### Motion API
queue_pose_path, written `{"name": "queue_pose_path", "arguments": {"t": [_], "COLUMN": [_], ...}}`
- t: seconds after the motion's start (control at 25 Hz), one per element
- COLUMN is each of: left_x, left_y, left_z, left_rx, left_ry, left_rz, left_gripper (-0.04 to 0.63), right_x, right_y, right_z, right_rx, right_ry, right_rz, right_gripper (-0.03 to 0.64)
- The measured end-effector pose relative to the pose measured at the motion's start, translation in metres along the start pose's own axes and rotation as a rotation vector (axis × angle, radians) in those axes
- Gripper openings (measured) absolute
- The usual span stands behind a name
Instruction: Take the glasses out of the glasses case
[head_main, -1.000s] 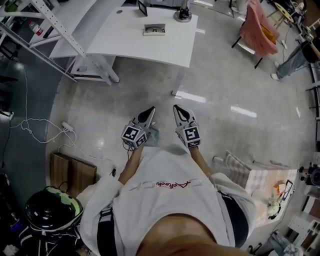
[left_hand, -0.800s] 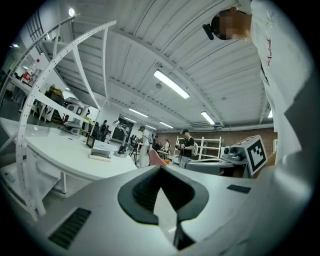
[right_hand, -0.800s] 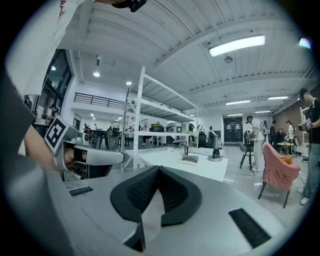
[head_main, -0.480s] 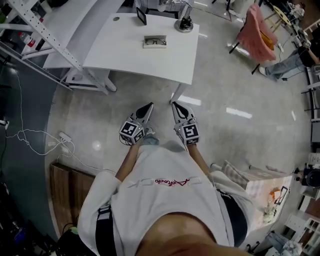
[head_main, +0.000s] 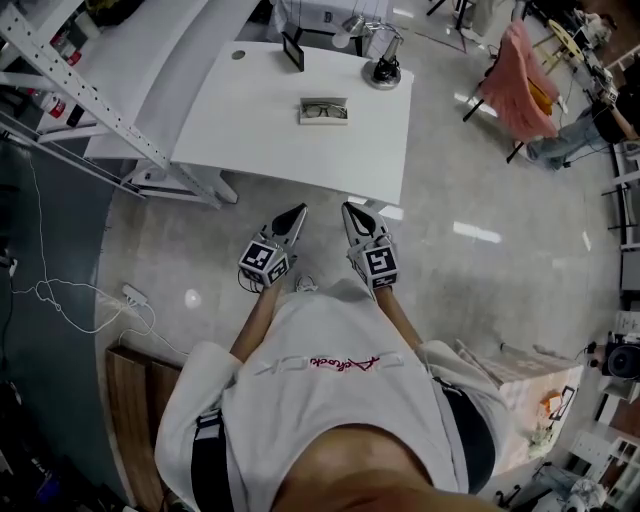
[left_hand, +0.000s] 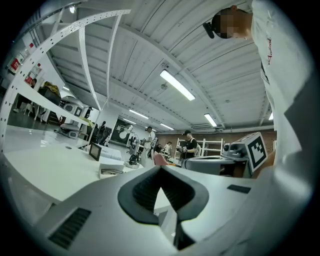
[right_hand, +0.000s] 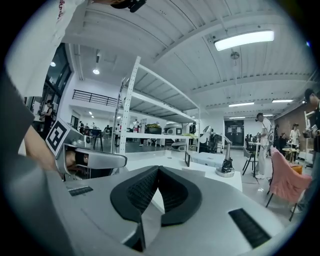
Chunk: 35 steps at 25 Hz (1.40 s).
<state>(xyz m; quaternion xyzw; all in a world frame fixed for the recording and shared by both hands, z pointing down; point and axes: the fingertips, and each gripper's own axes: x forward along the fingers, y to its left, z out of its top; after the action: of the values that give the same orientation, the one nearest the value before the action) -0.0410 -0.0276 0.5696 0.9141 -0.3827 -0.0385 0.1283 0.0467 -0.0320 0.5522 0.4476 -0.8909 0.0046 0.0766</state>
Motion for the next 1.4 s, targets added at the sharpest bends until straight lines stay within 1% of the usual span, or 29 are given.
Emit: {"name": "queue_pose_path", "arguments": {"t": [0.32,0.4,0.48,0.64,0.84,1.0,1.16,1.4], "left_x": [0.022,0.025,0.027,0.035,0.046,0.057,0.079,0.111], "left_y": [0.041,0.045,0.046,0.047,0.057,0.074,0.091,0.119], "left_z": [0.007,0.005,-0.001,-0.003,-0.005,-0.005,-0.002,0.007], "left_rx": [-0.012,-0.012,-0.028,-0.024,-0.035,-0.030,-0.030,-0.029], "left_ry": [0.007,0.008,0.013,0.032,0.033,0.044,0.051,0.071], "left_rz": [-0.049,-0.054,-0.062,-0.072,-0.058,-0.044,-0.039,-0.022], "left_gripper": [0.023,0.022,0.023,0.022,0.022,0.022,0.023,0.021], "right_x": [0.039,0.040,0.040,0.045,0.060,0.076,0.098,0.135], "right_y": [-0.010,-0.014,-0.015,-0.020,-0.031,-0.041,-0.060,-0.088], "right_z": [0.001,-0.002,-0.005,-0.010,-0.014,-0.020,-0.023,-0.016], "right_rx": [-0.005,-0.007,0.001,0.007,0.003,0.012,0.019,0.040], "right_ry": [0.018,0.024,0.027,0.045,0.056,0.067,0.067,0.057], "right_rz": [-0.047,-0.065,-0.076,-0.078,-0.073,-0.066,-0.065,-0.042], "right_gripper": [-0.005,-0.005,-0.005,-0.005,-0.005,-0.005,-0.005,-0.005]}}
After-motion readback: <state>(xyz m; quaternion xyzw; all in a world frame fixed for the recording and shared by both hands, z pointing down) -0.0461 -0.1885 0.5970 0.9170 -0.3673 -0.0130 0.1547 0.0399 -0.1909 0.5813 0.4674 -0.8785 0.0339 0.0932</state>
